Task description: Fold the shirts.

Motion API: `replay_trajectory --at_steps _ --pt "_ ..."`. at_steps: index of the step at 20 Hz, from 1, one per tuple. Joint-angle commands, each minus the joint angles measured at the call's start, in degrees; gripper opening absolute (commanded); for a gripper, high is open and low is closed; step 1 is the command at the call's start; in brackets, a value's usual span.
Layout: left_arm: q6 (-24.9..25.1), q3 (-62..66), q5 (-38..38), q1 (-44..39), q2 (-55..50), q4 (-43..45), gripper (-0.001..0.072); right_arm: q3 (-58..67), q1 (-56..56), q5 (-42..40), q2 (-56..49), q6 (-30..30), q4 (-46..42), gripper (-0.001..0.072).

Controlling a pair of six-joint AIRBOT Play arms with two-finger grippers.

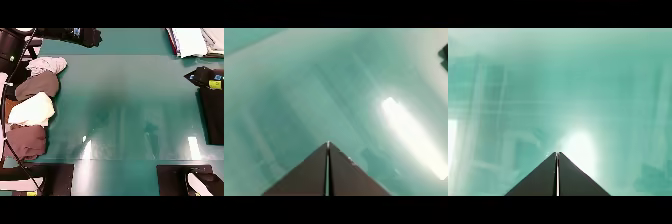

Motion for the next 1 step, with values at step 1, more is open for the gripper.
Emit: replay_trajectory --at_steps 1 --pt "0.0 0.0 2.3 0.0 0.0 0.0 0.0022 0.0 2.1 -0.2 0.1 0.0 0.3 0.0018"
